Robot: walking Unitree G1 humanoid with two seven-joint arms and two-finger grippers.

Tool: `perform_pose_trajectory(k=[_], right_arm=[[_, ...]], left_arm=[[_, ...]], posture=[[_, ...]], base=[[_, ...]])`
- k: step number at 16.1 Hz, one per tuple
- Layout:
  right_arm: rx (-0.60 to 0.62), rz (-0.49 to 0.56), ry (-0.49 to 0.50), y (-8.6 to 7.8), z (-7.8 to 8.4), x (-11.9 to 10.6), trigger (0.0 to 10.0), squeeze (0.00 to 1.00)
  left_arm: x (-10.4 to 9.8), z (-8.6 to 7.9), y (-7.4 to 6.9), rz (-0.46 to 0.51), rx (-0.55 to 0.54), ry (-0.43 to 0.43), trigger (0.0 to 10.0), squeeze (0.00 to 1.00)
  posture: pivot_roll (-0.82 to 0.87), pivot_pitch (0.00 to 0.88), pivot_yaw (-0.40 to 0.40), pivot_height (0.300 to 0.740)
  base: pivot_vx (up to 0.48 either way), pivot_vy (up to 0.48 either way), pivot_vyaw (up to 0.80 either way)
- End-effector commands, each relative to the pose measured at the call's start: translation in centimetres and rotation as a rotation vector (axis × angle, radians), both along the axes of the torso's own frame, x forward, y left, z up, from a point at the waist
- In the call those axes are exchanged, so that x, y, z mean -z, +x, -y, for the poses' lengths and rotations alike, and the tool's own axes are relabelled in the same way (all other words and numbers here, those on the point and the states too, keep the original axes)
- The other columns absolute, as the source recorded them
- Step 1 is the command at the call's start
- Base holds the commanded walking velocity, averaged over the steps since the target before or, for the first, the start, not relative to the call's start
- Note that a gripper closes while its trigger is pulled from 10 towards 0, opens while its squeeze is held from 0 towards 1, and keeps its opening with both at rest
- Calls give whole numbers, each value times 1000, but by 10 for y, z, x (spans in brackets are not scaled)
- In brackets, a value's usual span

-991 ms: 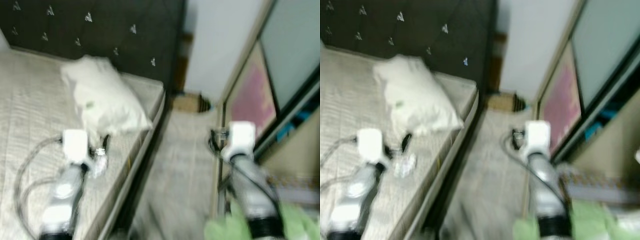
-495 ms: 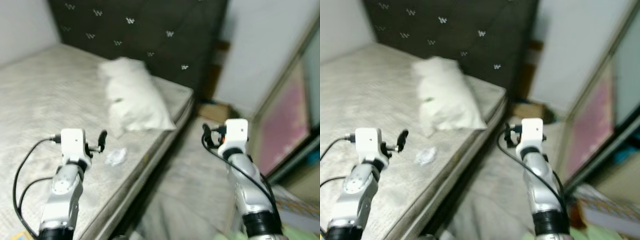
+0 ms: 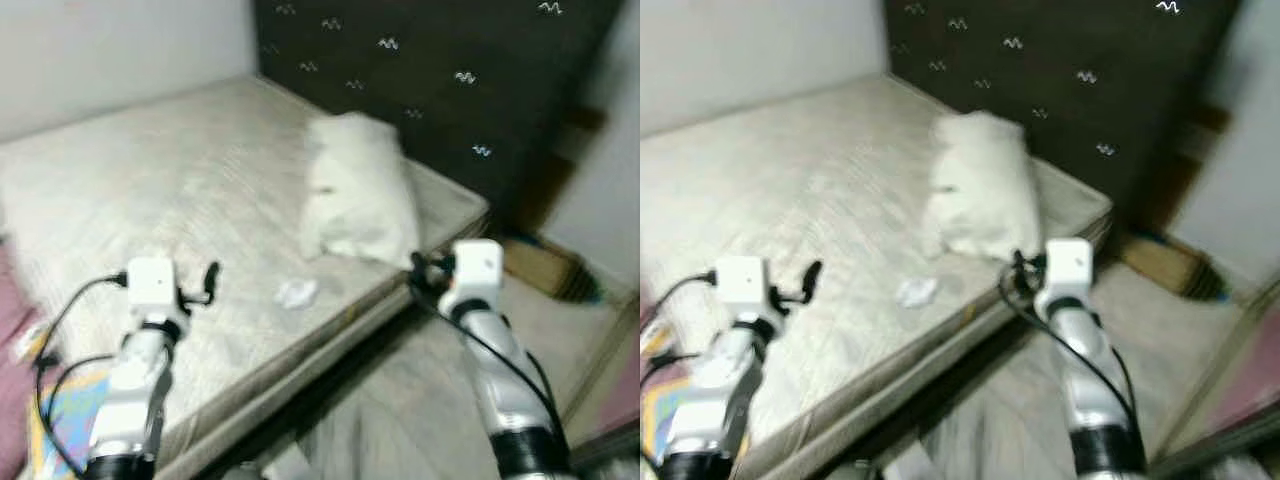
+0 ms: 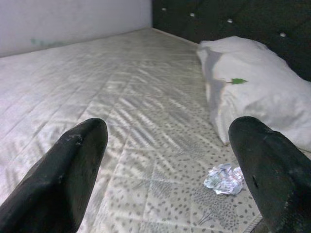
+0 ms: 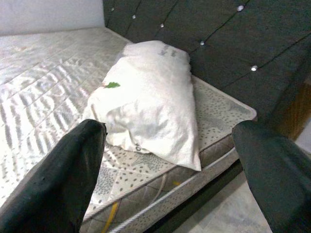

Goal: Clean up the room

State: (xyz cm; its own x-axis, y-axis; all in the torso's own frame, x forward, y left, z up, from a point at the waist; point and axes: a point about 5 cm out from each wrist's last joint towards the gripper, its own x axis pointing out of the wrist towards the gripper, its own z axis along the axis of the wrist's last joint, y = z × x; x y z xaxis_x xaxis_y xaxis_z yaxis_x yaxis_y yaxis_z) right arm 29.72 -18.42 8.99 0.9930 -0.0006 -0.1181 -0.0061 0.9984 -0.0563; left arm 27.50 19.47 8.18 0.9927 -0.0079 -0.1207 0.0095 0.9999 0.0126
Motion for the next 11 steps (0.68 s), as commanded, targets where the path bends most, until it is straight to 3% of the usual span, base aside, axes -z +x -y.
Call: perform_pose_trajectory(k=[1, 9, 11], right_arm=[[-17, 19, 19, 2, -7, -4, 10000, 0], [3, 36, 29, 8, -7, -9, 10000, 0], [61, 34, 42, 5, 3, -8, 10000, 0]], left_arm=[[-4, -5, 2, 10, -7, 19, 10000, 0], [-5, -6, 0, 23, -7, -15, 10000, 0], [-7, -6, -1, 29, 4, -29, 10000, 0]], posture=[[4, 0, -48, 740], [12, 0, -57, 740], [11, 0, -55, 740]], base=[[0, 0, 800], [0, 0, 799], [0, 0, 0]])
